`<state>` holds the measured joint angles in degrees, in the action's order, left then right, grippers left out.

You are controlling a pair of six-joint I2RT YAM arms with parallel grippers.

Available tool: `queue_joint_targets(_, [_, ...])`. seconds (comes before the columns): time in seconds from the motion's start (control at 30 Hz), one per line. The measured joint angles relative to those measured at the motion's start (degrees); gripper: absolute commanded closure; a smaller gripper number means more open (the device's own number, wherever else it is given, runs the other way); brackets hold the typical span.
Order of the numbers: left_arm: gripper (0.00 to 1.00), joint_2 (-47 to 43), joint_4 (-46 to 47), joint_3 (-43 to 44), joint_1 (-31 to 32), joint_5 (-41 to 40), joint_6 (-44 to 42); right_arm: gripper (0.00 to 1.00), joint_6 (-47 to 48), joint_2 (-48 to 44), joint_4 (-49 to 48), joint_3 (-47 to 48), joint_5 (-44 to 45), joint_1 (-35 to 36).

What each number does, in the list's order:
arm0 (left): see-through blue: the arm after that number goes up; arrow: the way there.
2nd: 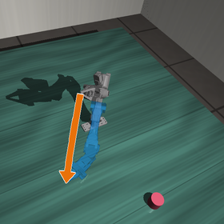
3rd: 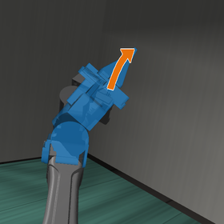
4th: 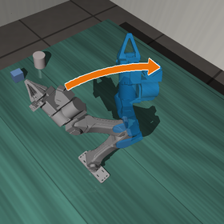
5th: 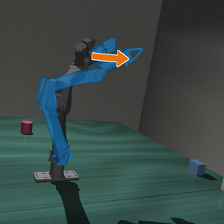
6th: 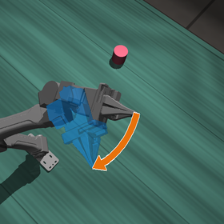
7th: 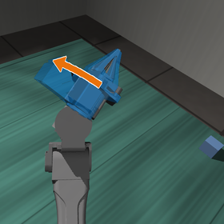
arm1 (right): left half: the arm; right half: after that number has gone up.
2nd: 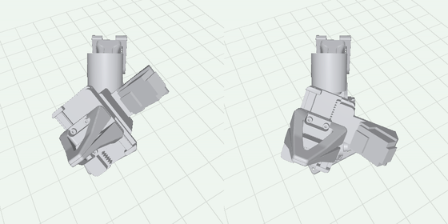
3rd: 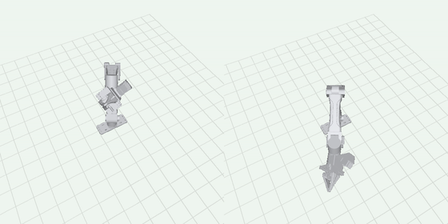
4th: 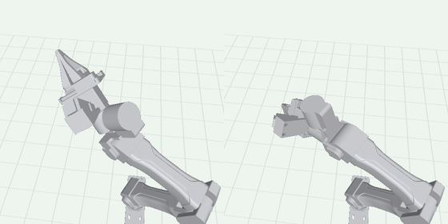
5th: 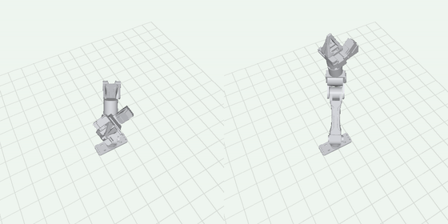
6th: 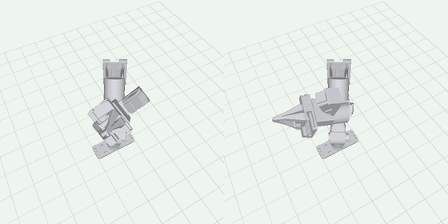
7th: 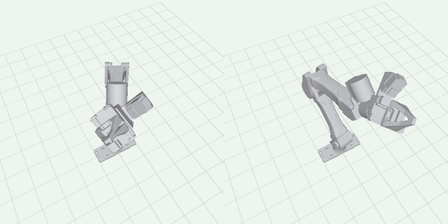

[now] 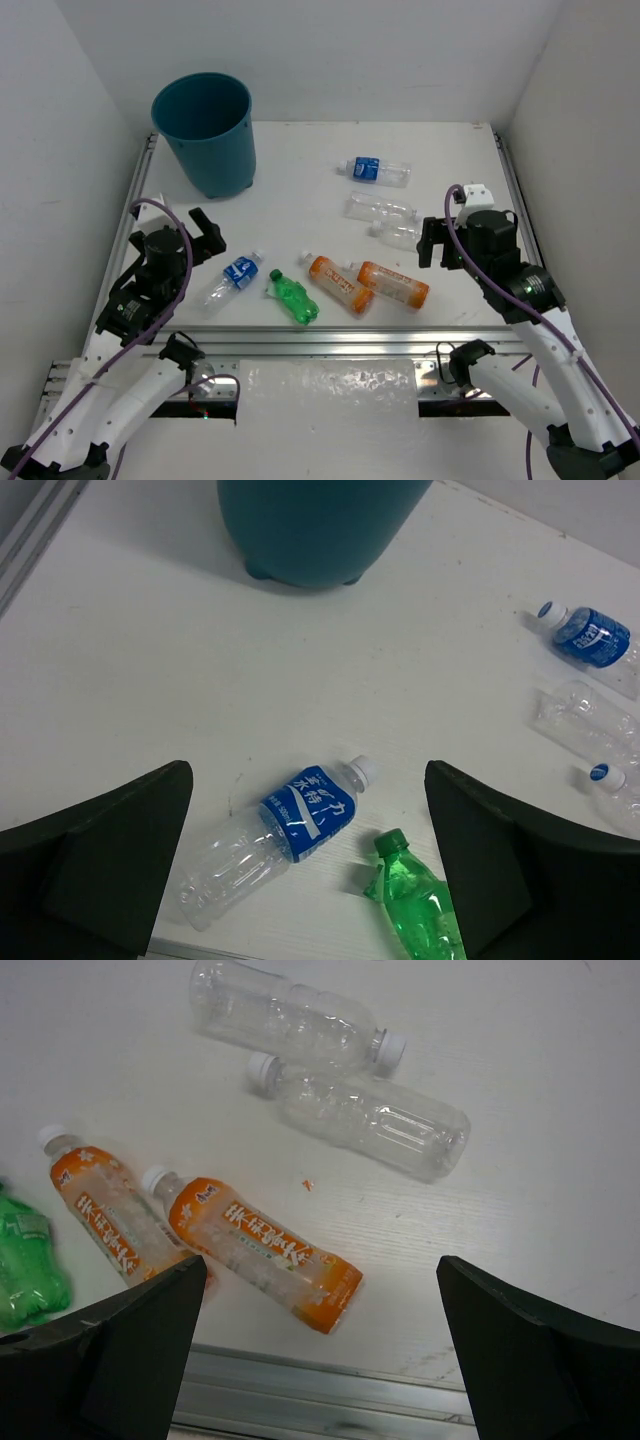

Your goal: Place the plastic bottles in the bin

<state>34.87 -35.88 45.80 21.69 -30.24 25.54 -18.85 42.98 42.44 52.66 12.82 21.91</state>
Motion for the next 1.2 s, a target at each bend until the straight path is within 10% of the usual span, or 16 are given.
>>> queue_joint_targets(0.4, [0.0,0.44,0.35,0.0,0.0,2.54,-0.61,0.01,2.51,0.22,-1.46,-3.37,-7.96,0.0])
queue_joint_targets(0.73, [0.0,2.58,1.4,0.0,0.0,6.34,-1.7,0.08,5.64,27.85,-2.12,-3.37,-13.86,0.44])
queue_joint_targets(1.2, [0.0,2.21,1.4,0.0,0.0,7.41,-1.73,0.23,7.96,42.56,-5.57,-5.18,-9.38,6.82])
